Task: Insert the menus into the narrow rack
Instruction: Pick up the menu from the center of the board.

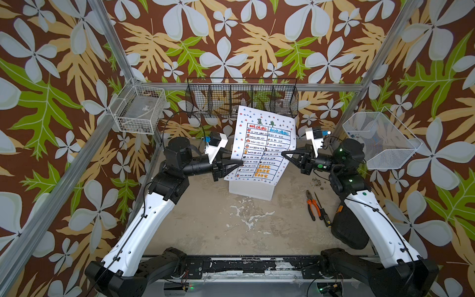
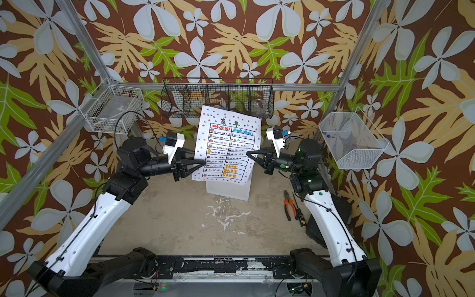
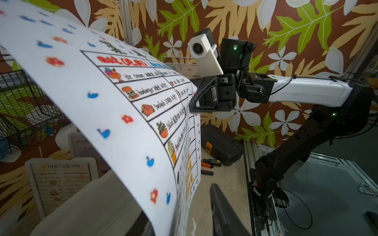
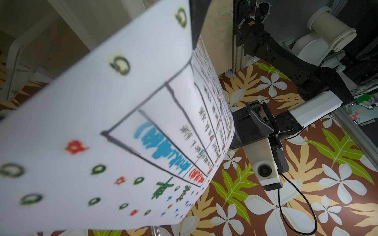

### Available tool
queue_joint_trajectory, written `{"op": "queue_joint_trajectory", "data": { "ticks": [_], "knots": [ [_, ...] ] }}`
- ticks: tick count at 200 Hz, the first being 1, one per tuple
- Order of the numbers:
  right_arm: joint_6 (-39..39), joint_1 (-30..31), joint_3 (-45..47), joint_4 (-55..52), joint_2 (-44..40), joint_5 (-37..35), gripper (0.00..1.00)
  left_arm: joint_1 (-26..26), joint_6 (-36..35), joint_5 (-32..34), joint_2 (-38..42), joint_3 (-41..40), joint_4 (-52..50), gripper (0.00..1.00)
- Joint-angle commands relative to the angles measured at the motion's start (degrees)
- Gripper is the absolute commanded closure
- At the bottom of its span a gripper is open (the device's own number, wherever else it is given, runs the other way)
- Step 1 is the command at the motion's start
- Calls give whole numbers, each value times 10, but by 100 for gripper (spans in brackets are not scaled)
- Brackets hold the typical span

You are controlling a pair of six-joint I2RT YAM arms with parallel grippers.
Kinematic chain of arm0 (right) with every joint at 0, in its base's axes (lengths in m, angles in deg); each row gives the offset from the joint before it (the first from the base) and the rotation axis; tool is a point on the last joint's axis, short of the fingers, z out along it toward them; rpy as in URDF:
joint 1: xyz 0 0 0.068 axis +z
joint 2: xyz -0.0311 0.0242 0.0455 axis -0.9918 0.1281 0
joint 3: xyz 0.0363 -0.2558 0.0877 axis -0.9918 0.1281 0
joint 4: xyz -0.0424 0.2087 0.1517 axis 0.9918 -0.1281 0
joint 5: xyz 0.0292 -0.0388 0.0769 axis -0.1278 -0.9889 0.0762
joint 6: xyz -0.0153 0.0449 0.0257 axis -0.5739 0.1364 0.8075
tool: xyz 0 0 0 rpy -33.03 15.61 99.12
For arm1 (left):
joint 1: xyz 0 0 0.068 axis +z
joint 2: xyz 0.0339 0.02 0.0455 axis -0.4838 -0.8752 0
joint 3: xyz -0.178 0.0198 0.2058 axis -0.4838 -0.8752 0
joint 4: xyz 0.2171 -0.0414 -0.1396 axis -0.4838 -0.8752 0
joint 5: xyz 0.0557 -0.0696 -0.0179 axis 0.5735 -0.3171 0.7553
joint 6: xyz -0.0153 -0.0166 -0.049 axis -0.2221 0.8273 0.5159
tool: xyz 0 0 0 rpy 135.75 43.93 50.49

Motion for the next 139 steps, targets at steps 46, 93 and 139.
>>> {"op": "queue_joint_trajectory", "data": {
  "ticks": [46,93,139],
  "knots": [
    [104,-6,99,11,47,-28,100,2,84,50,-81,-104,98,47],
    [135,-7,161,49,49,0,100,3,95,61,-104,-146,113,23],
    [159,-10,212,100,53,20,99,24,125,54,-110,-202,155,1]
  ]
}}
